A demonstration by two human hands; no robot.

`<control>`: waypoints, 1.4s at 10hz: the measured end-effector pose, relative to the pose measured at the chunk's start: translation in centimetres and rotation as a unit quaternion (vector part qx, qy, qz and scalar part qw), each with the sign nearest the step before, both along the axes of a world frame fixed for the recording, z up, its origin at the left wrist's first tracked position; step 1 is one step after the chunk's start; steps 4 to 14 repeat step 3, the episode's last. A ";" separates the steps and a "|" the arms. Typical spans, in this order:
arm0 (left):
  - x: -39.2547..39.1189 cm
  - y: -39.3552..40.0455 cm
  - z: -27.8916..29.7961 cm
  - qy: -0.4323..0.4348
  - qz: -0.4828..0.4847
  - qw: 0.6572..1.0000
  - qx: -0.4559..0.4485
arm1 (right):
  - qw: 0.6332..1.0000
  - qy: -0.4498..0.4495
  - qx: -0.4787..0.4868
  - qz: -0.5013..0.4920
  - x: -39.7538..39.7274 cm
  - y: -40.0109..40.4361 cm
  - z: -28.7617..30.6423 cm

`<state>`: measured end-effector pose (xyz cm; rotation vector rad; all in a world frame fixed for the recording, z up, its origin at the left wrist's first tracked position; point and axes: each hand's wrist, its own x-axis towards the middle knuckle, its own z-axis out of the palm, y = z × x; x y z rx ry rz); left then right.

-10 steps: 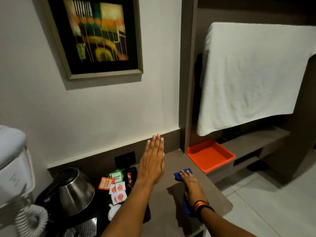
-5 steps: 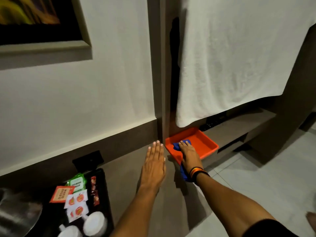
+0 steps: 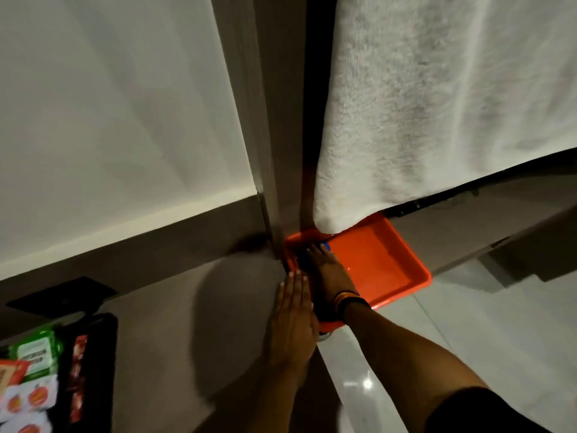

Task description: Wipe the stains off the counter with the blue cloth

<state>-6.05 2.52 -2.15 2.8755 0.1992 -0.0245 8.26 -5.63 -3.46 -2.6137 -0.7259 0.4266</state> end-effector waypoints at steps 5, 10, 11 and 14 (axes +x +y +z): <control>-0.2 0.2 1.6 -0.023 0.008 1.000 0.017 | 0.998 0.063 0.009 -0.028 -1.4 -0.6 1.9; -0.2 0.2 1.6 -0.023 0.008 1.000 0.017 | 0.998 0.063 0.009 -0.028 -1.4 -0.6 1.9; -0.2 0.2 1.6 -0.023 0.008 1.000 0.017 | 0.998 0.063 0.009 -0.028 -1.4 -0.6 1.9; -0.2 0.2 1.6 -0.023 0.008 1.000 0.017 | 0.998 0.063 0.009 -0.028 -1.4 -0.6 1.9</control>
